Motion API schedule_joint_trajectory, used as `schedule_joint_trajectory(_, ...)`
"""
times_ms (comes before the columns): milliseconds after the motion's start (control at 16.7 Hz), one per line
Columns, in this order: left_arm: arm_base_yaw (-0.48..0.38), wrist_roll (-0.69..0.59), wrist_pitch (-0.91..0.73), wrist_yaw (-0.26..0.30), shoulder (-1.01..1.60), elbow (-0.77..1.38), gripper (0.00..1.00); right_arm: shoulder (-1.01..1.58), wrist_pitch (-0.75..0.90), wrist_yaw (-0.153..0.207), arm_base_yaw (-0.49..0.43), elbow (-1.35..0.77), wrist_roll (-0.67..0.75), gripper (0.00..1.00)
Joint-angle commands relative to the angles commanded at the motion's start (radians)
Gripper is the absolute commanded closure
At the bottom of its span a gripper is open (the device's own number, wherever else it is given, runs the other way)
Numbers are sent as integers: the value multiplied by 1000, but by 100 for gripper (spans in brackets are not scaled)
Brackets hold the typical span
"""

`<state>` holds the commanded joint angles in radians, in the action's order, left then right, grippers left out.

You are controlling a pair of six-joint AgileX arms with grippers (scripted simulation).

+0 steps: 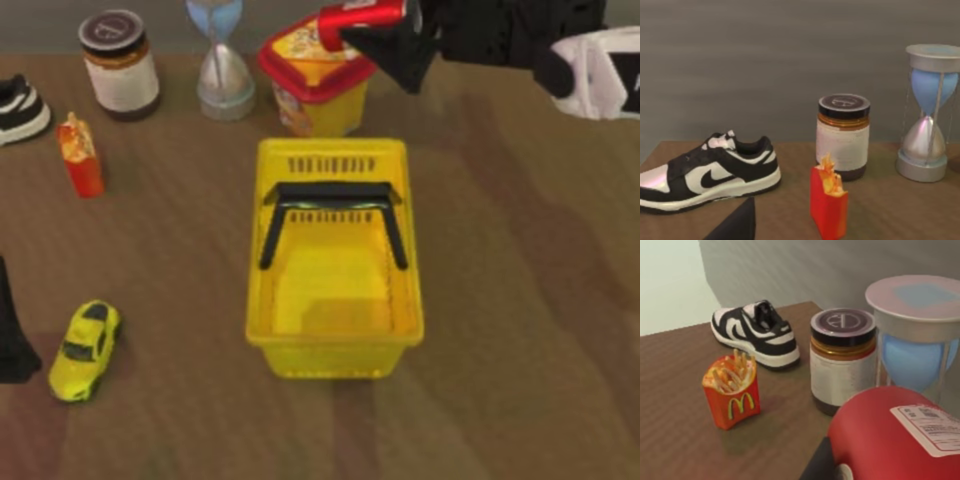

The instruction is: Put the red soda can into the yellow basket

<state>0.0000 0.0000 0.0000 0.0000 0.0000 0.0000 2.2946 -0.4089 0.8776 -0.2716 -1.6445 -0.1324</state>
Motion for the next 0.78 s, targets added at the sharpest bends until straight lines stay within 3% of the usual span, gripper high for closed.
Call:
schedule_joint_trajectory(180,0,0,0,0,0,0,0,-68,-235,129,-23,142,81,100)
schedule_joint_trajectory(360,0,0,0,0,0,0,0,-112,-377,218,-38,244,141,100)
schedule_joint_trajectory(480,0,0,0,0,0,0,0,-126,-419,247,-43,278,161,100)
schedule_joint_trajectory(780,0,0,0,0,0,0,0,-123,-424,251,-38,280,165,100)
